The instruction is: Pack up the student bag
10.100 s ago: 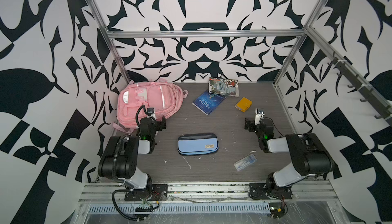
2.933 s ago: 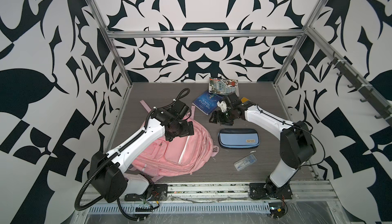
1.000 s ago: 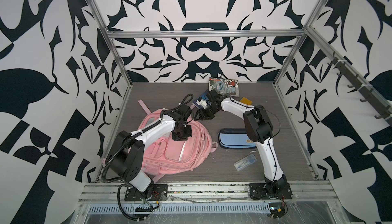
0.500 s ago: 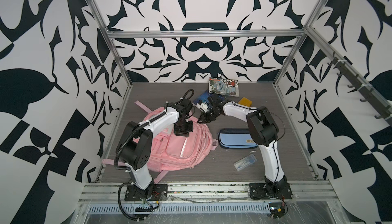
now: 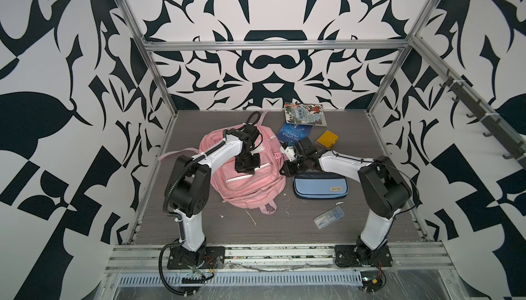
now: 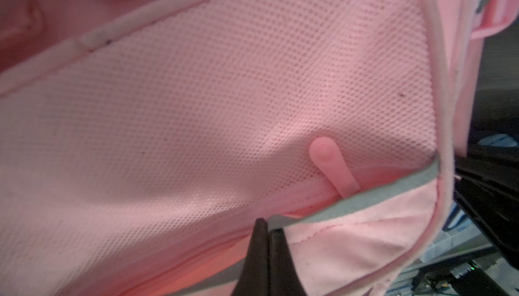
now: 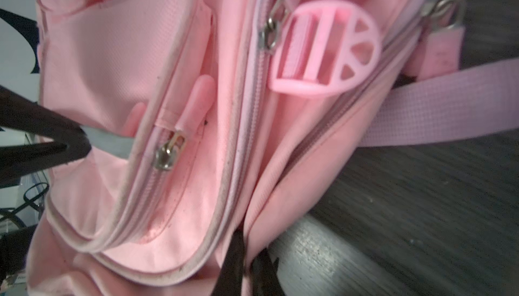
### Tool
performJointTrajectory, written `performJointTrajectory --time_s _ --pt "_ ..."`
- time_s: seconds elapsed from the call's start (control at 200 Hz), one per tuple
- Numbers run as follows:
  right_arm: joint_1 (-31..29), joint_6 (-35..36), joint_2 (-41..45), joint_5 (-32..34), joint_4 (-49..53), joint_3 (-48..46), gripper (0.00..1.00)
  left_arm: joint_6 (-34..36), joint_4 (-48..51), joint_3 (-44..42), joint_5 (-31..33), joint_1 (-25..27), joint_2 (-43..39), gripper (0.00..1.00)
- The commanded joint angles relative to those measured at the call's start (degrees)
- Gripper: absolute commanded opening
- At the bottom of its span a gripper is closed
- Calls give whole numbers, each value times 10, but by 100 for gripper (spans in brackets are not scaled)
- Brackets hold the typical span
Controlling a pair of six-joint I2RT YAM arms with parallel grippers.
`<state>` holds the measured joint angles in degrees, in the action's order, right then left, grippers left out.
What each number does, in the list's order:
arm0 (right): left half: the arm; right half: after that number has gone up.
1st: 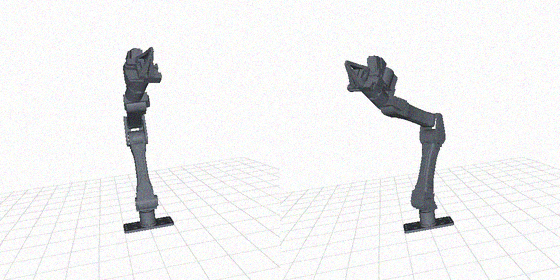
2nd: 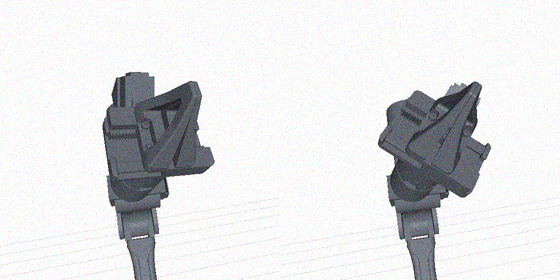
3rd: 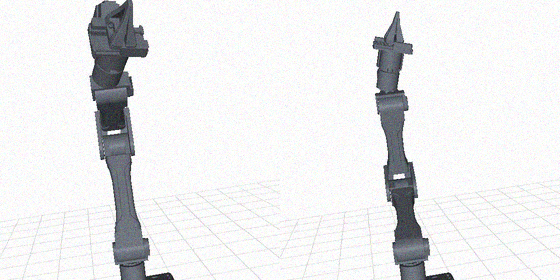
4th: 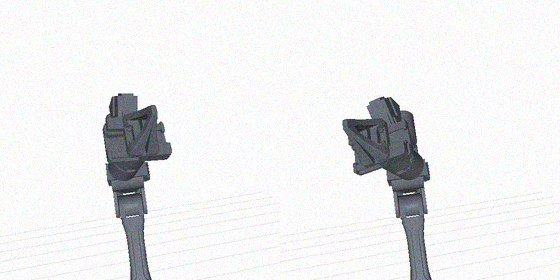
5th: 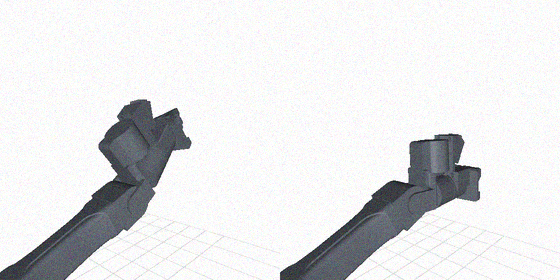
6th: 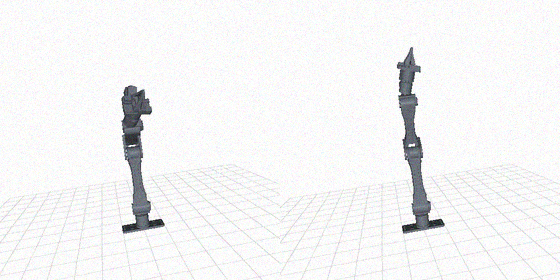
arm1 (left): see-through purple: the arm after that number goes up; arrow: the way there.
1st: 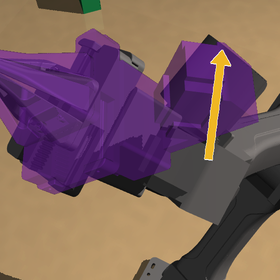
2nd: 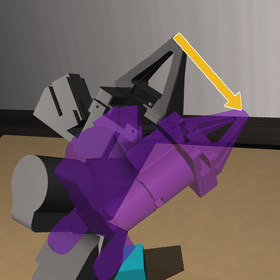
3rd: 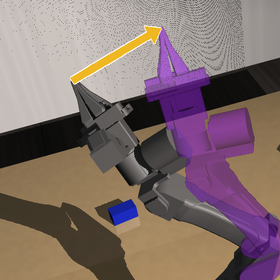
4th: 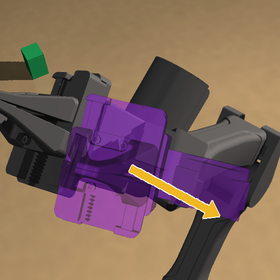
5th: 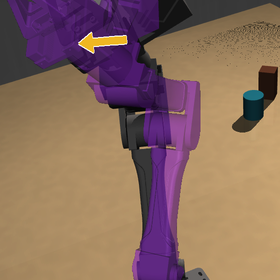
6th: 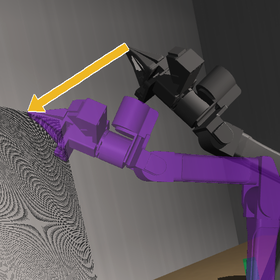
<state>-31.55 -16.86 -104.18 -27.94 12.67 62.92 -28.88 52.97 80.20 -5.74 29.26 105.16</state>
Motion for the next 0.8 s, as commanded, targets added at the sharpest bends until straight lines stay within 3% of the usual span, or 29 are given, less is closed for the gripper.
performJointTrajectory --time_s 0.0,0.045,0.085,0.125,0.18,0.255,0.395,0.59,0.795 --pt "-17 1 32 -74 18 -5 18 -25 -16 -34 57 -11 -53 12" --pt "-17 6 41 -79 20 -4 23 -22 3 -33 77 -5 -66 40" --pt "-17 12 54 -79 27 -3 25 -12 20 -24 102 7 -75 58" --pt "-17 18 74 -75 31 -5 28 3 39 -10 132 24 -83 70" --pt "-14 24 108 -62 28 -14 35 30 55 11 161 52 -88 80" --pt "-6 31 151 -32 33 -24 44 74 67 42 180 94 -85 82" --pt "39 41 187 24 68 -23 49 130 71 92 159 135 -40 83" --pt "146 4 215 35 71 -41 56 152 93 139 188 154 26 79" --pt "198 4 234 84 102 -38 57 152 84 128 233 159 76 72"
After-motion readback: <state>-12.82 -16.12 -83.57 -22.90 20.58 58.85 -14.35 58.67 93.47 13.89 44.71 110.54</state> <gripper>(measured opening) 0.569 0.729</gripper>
